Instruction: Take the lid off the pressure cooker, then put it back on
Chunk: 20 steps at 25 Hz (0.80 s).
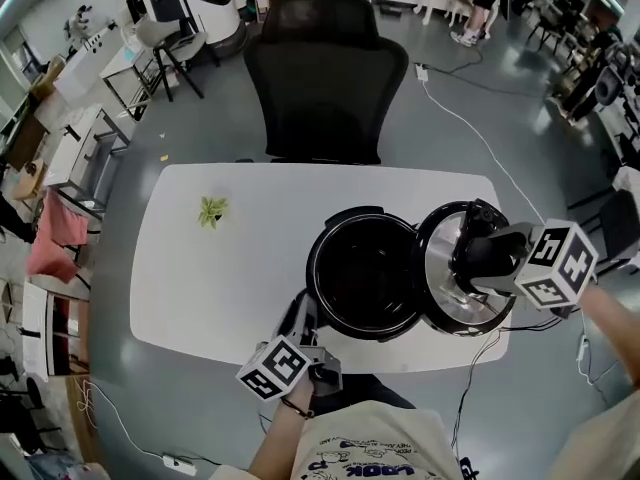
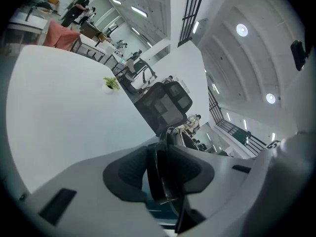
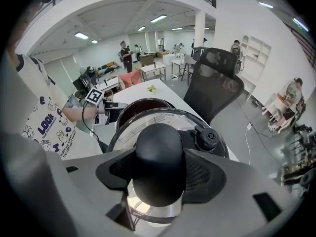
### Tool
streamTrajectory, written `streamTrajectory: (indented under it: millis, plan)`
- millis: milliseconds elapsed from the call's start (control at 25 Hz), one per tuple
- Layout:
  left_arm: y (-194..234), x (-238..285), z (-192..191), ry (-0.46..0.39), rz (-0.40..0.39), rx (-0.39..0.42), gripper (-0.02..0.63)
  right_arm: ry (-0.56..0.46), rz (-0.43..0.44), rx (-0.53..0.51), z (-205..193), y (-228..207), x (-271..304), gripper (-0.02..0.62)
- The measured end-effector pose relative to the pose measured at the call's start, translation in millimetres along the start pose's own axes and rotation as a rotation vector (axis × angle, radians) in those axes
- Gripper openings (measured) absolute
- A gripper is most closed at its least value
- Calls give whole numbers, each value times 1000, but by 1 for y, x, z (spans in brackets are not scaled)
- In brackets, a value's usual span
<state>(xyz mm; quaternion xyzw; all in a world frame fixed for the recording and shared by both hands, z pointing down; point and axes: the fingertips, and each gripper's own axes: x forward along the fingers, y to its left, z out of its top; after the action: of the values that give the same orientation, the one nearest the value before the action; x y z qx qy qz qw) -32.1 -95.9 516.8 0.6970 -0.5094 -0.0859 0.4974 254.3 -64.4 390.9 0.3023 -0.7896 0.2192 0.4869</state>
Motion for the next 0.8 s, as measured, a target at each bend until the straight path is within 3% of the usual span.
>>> streamTrajectory:
  millis: [480,800]
  plan:
    - [-3,-1,-6,-55,59,5,149,8,-47,181,-103,6,-7,295]
    - [-6,-3,-7,-92,101,17,149,16,-39,224,-141,19,23,295]
